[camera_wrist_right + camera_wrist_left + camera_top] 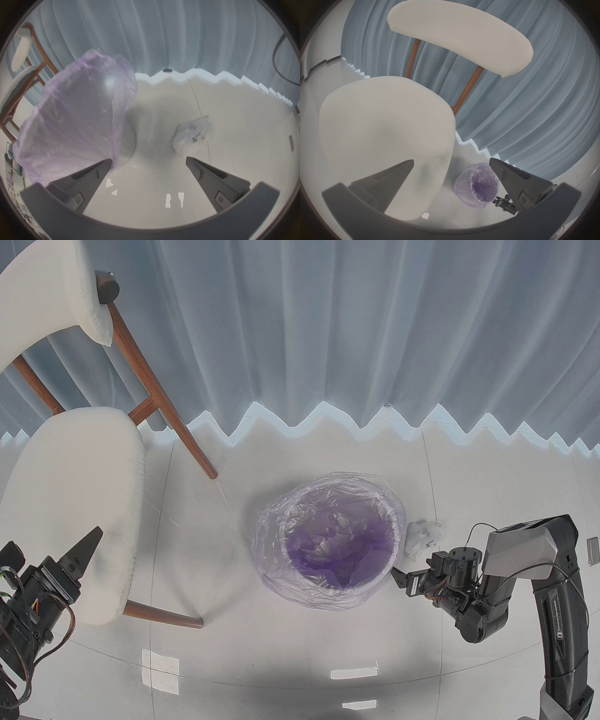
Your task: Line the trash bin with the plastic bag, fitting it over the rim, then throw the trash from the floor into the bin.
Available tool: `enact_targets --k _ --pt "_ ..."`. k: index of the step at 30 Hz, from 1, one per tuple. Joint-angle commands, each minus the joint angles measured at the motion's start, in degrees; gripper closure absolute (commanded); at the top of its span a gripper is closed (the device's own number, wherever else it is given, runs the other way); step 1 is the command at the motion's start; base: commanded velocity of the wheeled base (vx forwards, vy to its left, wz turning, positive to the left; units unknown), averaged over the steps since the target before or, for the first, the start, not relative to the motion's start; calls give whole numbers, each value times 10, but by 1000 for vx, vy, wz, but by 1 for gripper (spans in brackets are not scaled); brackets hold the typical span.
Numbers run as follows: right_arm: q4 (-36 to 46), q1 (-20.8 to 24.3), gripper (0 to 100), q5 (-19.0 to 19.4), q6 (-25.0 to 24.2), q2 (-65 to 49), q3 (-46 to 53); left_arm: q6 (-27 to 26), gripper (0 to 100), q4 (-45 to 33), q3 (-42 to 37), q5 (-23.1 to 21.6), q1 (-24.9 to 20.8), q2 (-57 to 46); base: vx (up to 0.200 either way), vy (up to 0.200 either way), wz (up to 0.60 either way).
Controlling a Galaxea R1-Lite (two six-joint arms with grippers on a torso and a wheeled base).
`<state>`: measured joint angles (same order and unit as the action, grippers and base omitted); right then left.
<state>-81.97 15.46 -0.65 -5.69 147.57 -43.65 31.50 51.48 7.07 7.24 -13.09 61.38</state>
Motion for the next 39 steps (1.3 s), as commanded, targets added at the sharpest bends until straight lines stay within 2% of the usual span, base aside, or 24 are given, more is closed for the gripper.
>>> enact_targets --k 1,9,16,18,22,25,27,29,30,32,33,34,35,39 --pt "37 -8 0 3 5 25 -29 0 0 0 -9 0 8 -8 0 0 0" --pt "132 -9 0 7 5 4 -54 0 0 0 -28 0 20 -22 0 0 0" --pt "88 -8 0 13 1 -14 -39 1 0 1 -30 -1 20 -32 0 0 0" --pt "56 -6 0 32 0 -42 -5 0 0 1 -29 -3 21 -30 0 0 0" --pt "15 -10 0 33 -11 -82 62 -2 0 1 -28 -21 33 -28 0 0 0" --pt "-21 -39 0 34 -24 -104 104 1 0 1 -17 -36 47 -28 0 0 0" --pt "-69 -61 0 44 -50 -117 137 5 0 1 -5 -39 48 -28 0 0 0" --pt "-74 -63 0 47 -55 -118 141 5 0 1 -5 -39 48 -28 0 0 0" --pt "-80 -74 0 63 -91 -142 181 4 0 1 -4 -44 45 -28 0 0 0" --pt "-80 -75 0 64 -108 -160 194 4 0 1 -2 -57 47 -28 0 0 0" --pt "-80 -75 0 68 -138 -181 205 2 0 1 0 -84 53 -28 0 0 0" --pt "-80 -75 0 68 -138 -181 205 2 0 1 0 -84 53 -28 0 0 0" --pt "-80 -76 0 69 -165 -199 206 1 0 1 1 -103 65 -28 0 0 0" --pt "-76 -93 0 61 -156 -192 202 4 0 -1 8 -123 84 -21 0 0 0"
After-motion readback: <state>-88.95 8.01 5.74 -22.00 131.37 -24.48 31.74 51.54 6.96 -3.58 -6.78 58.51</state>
